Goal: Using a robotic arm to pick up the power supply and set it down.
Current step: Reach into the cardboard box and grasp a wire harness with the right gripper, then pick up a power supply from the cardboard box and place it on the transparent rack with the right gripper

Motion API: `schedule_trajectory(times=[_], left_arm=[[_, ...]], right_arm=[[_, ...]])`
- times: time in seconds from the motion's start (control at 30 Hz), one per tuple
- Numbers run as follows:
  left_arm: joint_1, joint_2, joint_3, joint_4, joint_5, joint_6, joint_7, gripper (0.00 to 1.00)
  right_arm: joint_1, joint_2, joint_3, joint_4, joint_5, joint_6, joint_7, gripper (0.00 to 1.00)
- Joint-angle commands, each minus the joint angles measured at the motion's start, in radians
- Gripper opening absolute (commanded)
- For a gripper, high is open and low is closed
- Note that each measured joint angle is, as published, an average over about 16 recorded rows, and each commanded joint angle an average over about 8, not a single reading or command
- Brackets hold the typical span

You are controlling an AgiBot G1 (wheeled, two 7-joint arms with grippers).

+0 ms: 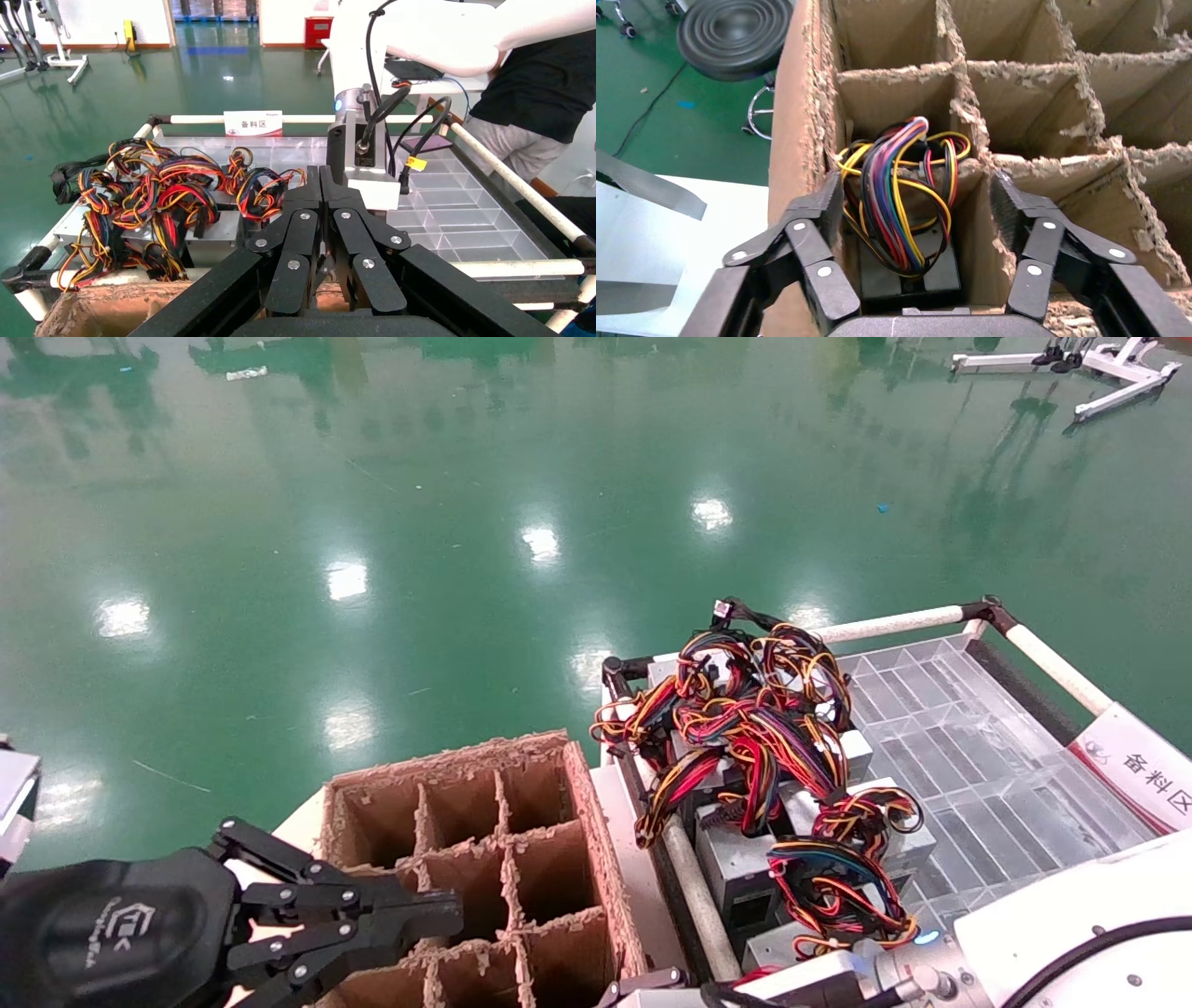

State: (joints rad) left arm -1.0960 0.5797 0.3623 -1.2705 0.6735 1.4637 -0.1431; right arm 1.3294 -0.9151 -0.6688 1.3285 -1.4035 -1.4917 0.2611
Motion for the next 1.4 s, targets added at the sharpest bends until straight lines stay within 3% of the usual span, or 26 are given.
schedule_trajectory(times=[0.03, 0.13, 0.3, 0.4, 0.93, 1.4], left_arm=[[0.0, 0.0, 0.0, 0.0, 0.0, 0.0, 0.0, 0.03], [0.0, 0.0, 0.0, 0.0, 0.0, 0.0, 0.0, 0.19], [0.0, 0.0, 0.0, 0.0, 0.0, 0.0, 0.0, 0.78], [0.0, 0.0, 0.0, 0.0, 0.0, 0.0, 0.0, 1.0], [0.0, 0.0, 0.0, 0.0, 0.0, 0.0, 0.0, 1.0], [0.0, 0.0, 0.001, 0.0, 0.0, 0.0, 0.0, 1.0]], right_arm=[[0.001, -0.001, -0.004, -0.001, -0.009, 0.004, 0.004, 0.0], [0.001, -0.002, -0.009, -0.002, -0.017, 0.005, 0.006, 0.0], [0.001, 0.0, -0.015, -0.003, -0.023, 0.002, 0.008, 0.0], [0.0, 0.004, -0.016, -0.003, -0.023, 0.001, 0.009, 0.0], [-0.029, 0.035, 0.0, -0.005, 0.025, 0.007, 0.009, 0.0], [-0.048, 0.152, 0.106, 0.01, 0.204, 0.016, 0.018, 0.0]])
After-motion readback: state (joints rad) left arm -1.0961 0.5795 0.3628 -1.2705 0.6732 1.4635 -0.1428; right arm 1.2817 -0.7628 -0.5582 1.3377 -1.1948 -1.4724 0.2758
